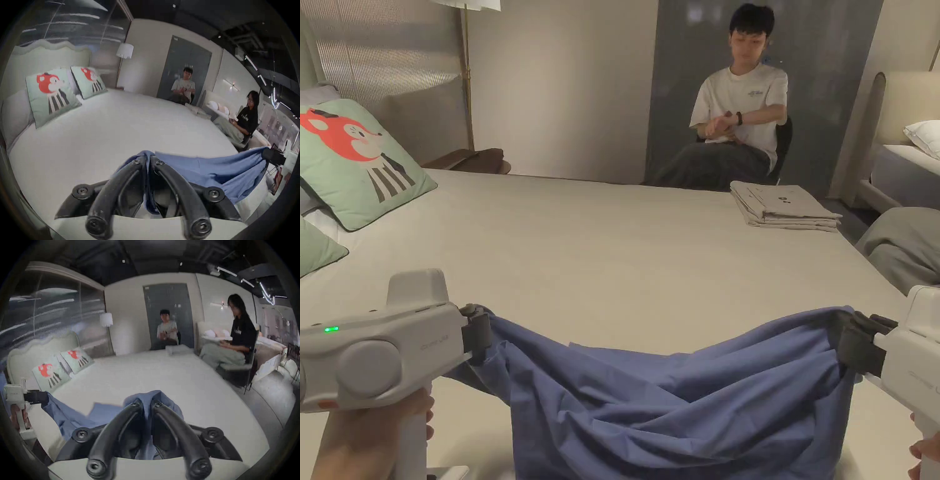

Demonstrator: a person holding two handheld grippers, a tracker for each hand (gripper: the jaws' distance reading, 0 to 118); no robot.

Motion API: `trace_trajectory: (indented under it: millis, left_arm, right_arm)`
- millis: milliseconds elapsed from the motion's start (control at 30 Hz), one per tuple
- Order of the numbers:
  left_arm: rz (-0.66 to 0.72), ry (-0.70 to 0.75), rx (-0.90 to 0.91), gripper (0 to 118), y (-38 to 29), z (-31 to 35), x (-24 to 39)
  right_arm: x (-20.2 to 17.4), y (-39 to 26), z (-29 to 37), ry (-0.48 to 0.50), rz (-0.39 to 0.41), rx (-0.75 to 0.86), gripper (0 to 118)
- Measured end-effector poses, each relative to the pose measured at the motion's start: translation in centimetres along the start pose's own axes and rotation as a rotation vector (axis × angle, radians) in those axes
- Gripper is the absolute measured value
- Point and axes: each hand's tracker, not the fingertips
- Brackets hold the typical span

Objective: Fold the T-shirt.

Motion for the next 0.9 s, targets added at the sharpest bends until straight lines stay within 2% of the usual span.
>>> trace_trajectory:
  millis: [233,400,700,900]
  left_arm:
    - [-0.008,-0.020,0.140,1,8.5,3.0,1.6]
    - [-0.013,-0.033,0.195,1,14.6,2.6,2.7]
    - [0.035,-0.064,0.268,1,22.8,-2.9,3.9]
    - [0.070,-0.080,0.307,1,26.0,-8.3,4.3]
  right_arm:
    - [-0.9,7.4,1.6,-0.002,0.003,0.135,6]
    - [-1.3,12.6,0.5,-0.012,0.012,0.199,6]
    - [-1.2,19.9,-4.3,-0.033,0.023,0.294,6]
    - [-0.7,22.4,-9.1,-0.051,0.032,0.333,6]
